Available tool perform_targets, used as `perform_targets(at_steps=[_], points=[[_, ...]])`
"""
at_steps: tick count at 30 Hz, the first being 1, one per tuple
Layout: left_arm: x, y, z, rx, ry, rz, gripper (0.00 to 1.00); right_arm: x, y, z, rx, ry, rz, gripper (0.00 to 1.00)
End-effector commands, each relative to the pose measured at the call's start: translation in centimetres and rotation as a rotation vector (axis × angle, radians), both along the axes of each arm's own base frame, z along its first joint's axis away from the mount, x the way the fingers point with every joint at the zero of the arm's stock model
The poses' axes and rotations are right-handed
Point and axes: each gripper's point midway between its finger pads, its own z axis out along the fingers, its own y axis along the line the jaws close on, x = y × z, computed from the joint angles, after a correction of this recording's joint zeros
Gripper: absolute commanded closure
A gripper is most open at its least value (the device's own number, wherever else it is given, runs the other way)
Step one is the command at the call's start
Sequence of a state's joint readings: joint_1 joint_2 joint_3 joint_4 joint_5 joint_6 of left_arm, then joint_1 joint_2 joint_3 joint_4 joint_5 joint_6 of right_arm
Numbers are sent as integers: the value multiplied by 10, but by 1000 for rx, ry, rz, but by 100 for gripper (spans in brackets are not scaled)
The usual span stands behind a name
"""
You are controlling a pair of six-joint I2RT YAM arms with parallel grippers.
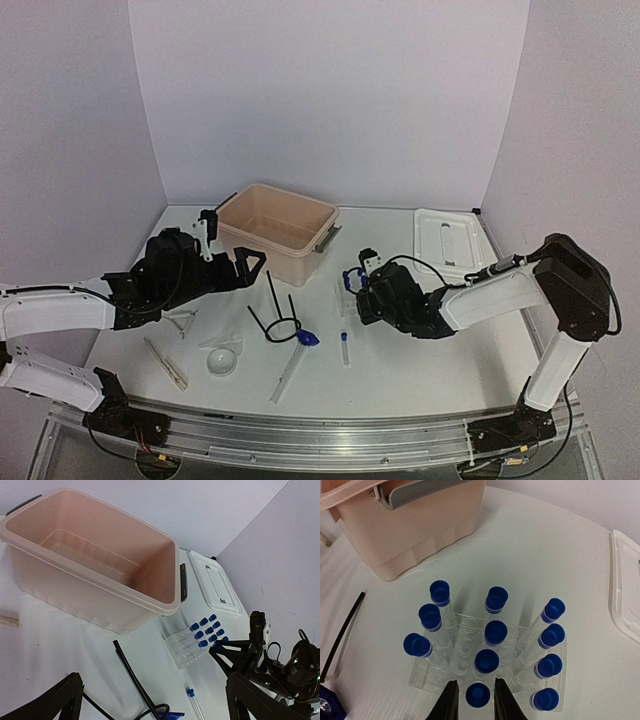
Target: Organize the chemistry lab equipment
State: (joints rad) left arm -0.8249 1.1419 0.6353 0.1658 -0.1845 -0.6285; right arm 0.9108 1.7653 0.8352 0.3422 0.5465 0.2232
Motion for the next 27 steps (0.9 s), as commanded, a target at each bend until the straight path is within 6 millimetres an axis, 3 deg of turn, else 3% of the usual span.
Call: perform_targets(at_steps=[1,6,14,16,18,21,27], points=[[6,-8,29,-57,-53,-8,0,0,2,12,28,-19,-6,75],[5,-10,29,-59,-52,-14,0,-1,2,21,47,-26,1,68],[4,-9,32,-68,-59,-18,0,-14,-3,54,113,-24,30,48],[4,-10,32,-70,-58,-21,0,-23,-1,64,133,-4,63,42],[4,-10,30,-70,-53,-21,0,-33,0,73,162,27,104,30],[4,-11,28,-71,-46,-22,0,-52,3,82,189,104,170,22],[4,-11,21,-39,1,-18,0,-92,11,75,181,362,255,25]])
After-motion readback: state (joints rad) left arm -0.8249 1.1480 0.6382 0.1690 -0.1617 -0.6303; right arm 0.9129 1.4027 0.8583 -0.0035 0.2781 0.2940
